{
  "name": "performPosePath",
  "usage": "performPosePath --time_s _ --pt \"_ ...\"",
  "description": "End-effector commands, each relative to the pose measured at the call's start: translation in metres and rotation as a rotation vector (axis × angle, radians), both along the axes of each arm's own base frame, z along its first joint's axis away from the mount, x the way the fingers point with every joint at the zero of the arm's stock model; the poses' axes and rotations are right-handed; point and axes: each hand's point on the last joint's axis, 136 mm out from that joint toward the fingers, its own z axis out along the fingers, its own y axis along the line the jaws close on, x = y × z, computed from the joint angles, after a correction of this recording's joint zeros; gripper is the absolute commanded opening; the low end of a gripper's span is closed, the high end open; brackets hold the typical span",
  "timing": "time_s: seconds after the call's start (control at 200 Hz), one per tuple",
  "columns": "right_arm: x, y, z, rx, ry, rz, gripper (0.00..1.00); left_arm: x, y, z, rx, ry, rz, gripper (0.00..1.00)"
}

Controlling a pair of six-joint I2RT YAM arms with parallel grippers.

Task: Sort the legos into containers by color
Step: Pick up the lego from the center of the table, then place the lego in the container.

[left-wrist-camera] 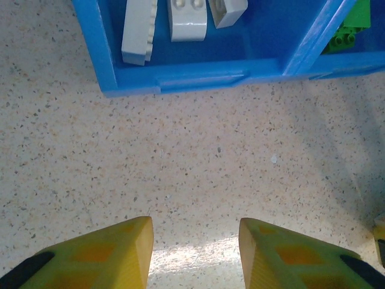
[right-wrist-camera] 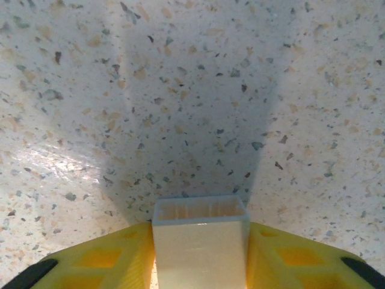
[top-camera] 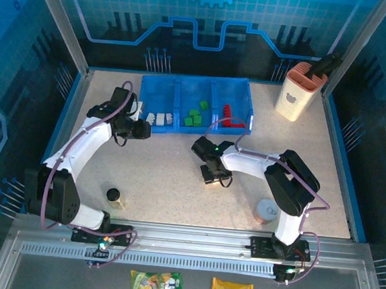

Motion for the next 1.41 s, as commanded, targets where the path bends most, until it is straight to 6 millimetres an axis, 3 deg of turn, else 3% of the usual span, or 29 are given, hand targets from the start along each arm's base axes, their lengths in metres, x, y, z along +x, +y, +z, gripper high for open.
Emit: performPosePath --time_s 0.0,0.425,0.865,1.401 --pt "-0.011 -0.004 -0.011 -0.032 0.030 -0.002 0.39 0.001 0.004 0.006 0.016 -0.042 -0.009 0.43" --pt "-0.003 0.028 0.021 -0.011 -0.040 0.053 0.37 0.001 0.005 0.017 0.008 -0.094 0.001 0.43" --pt "0.017 0.115 0.071 0.127 -0.156 0.179 0.36 0.001 0.010 0.037 0.011 -0.181 0.016 0.42" --pt "0.053 0.200 0.116 0.333 -0.305 0.257 0.34 0.000 0.021 0.050 0.024 -0.241 0.054 0.43"
